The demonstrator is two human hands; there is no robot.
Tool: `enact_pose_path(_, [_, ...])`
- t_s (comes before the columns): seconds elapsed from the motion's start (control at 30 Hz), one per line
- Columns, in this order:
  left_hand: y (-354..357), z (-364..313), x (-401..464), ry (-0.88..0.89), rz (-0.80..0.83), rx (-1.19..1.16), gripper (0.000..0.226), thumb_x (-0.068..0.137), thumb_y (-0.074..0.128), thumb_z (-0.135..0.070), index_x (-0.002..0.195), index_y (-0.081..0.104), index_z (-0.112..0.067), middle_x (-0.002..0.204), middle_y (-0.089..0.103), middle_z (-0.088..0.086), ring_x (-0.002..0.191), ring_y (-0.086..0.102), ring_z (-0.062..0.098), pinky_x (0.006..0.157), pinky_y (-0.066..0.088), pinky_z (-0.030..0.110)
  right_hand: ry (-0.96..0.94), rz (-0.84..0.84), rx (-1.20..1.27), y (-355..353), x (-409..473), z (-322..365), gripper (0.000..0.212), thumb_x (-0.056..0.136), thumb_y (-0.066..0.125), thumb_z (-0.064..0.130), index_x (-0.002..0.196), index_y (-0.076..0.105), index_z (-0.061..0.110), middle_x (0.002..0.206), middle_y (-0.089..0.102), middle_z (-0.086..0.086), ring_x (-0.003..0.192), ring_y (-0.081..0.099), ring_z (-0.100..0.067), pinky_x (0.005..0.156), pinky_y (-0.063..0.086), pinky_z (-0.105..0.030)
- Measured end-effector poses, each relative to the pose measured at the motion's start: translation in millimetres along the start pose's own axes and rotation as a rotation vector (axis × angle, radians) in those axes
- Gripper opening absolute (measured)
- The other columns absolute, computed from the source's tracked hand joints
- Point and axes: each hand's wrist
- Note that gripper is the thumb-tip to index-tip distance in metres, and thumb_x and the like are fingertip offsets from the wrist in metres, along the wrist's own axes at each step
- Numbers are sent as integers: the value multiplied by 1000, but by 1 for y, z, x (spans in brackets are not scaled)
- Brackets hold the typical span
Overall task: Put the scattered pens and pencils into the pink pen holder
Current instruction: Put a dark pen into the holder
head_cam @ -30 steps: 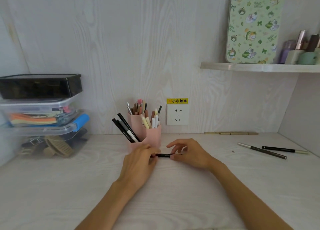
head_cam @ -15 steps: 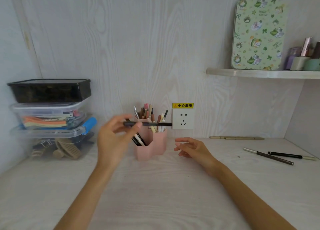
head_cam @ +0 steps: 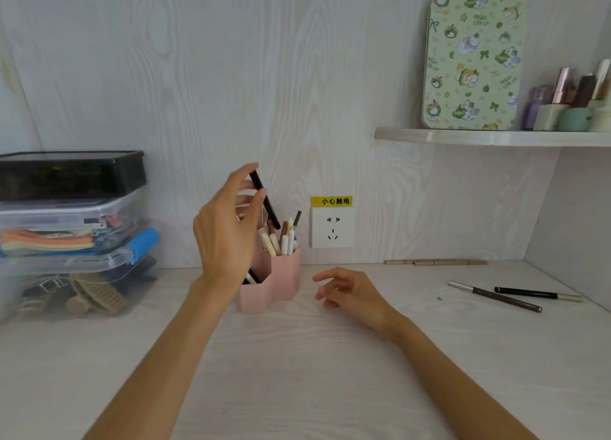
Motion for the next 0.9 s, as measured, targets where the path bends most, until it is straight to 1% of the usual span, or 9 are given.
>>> enact_pose_path(0.07, [9,10,-13,4,82,119,27,87,64,-24,113,61,-32,93,72,-8,81,68,12,66,50,25,-50,-21,-94,0,2,-4,20,86,59,9,100,68,20,83,72,-1,75,65,-7,76,51,-14])
enact_pose_path(0.13, [14,20,-29,100,177,318,21,88,63,-24,108,66,-30,92,73,-7,83,68,17,59,43,24,-82,-44,-199,-1,4,-9,20,85,60,12,96,69,25,84,71,6,78,61,0,73,44,-7])
enact_pose_path(0.17, [16,25,-35,160,214,393,23,89,61,-23,112,67,-26,97,72,-5,89,67,19,62,44,25,-84,-57,-251,-1,5,-11,20,85,60,14,95,70,27,86,70,9,81,59,1,72,43,-7])
enact_pose_path(0.23, [18,30,-39,217,262,473,29,92,56,-23,121,63,-21,115,66,2,110,58,23,83,47,34,-72,-82,-339,-5,8,-16,22,84,58,12,94,69,30,90,69,11,87,57,-3,72,41,-10])
enact_pose_path(0.3, [19,28,-38,238,302,548,32,93,52,-22,124,60,-18,130,57,7,125,45,28,101,37,42,-60,-101,-386,-8,10,-19,25,84,56,8,93,69,28,89,68,10,87,57,-7,72,40,-11])
enact_pose_path(0.47, [23,23,-26,181,496,664,34,93,46,-17,124,60,-16,139,47,6,136,29,24,105,25,39,-21,-174,-448,-23,4,-22,27,83,54,7,92,69,27,84,63,13,83,53,-5,71,38,-16])
enact_pose_path(0.7, [16,19,-21,188,529,612,29,90,51,-13,116,64,-11,135,51,8,132,36,27,100,32,41,-13,-193,-453,-29,2,-23,29,82,52,5,88,69,29,84,62,14,78,52,-5,71,39,-19])
enact_pose_path(0.8, [8,19,-26,200,463,566,29,85,59,-9,113,65,-11,130,57,7,126,44,29,97,37,42,-15,-195,-433,-31,0,-21,28,84,52,5,89,69,27,85,62,14,82,55,-8,77,45,-25])
enact_pose_path(0.9, [5,12,-27,224,324,501,24,82,62,-7,105,68,-12,122,62,5,119,50,29,95,38,42,-12,-194,-417,-30,-1,-18,27,85,52,6,91,69,26,90,65,10,90,59,-13,83,47,-30])
Point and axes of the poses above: each hand's wrist, its own x-axis towards the middle knuckle, its own y-axis out of the palm, z = x × y
